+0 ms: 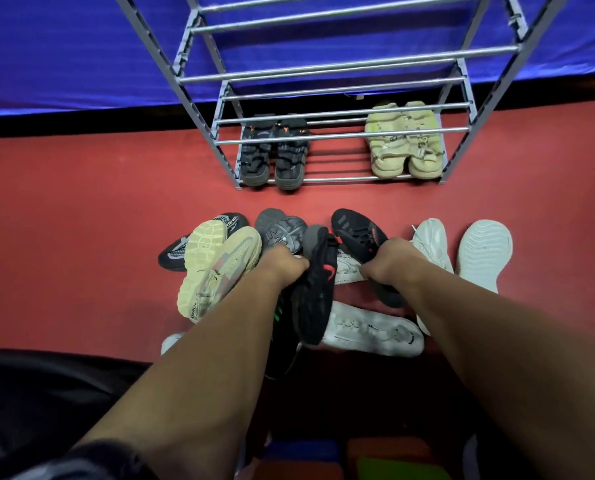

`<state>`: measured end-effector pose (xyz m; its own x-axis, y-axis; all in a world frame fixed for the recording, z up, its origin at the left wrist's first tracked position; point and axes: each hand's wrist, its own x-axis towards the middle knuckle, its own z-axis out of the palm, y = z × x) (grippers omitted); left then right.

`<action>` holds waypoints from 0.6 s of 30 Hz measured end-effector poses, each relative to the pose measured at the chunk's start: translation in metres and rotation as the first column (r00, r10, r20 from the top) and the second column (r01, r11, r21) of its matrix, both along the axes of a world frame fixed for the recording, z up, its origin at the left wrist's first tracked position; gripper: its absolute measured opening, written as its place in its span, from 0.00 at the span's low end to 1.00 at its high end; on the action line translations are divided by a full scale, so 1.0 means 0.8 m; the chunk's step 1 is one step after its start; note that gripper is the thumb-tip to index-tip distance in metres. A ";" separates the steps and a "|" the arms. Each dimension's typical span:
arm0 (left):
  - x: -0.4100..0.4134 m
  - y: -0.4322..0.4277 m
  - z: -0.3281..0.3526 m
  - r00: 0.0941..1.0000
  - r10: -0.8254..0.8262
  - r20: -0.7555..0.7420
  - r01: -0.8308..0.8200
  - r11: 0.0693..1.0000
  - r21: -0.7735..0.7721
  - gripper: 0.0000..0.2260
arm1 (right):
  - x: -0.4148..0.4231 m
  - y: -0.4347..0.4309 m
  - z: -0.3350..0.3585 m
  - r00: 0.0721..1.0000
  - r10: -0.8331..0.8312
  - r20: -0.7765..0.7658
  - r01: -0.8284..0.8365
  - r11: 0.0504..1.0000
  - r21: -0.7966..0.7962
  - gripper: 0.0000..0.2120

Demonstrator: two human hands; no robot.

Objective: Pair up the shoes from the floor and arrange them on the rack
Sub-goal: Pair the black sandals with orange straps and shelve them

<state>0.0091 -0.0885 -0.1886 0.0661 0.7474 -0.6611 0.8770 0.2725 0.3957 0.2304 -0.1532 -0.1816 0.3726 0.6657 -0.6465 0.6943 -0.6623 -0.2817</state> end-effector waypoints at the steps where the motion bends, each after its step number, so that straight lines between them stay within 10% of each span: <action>1: 0.003 -0.006 -0.004 1.000 -0.013 0.019 0.014 0.999 -0.047 0.21 | 0.002 -0.002 -0.003 1.000 0.015 -0.004 -0.015 1.000 -0.013 0.16; 5: 0.020 -0.029 -0.015 0.995 -0.102 -0.010 0.101 0.991 -0.084 0.33 | 0.004 -0.007 -0.014 0.999 0.043 -0.013 -0.043 0.999 -0.020 0.21; 18: 0.014 0.063 0.055 0.768 -0.518 -0.377 0.559 0.829 0.000 0.16 | 0.024 -0.002 -0.017 0.992 -0.121 0.021 0.120 0.993 0.004 0.21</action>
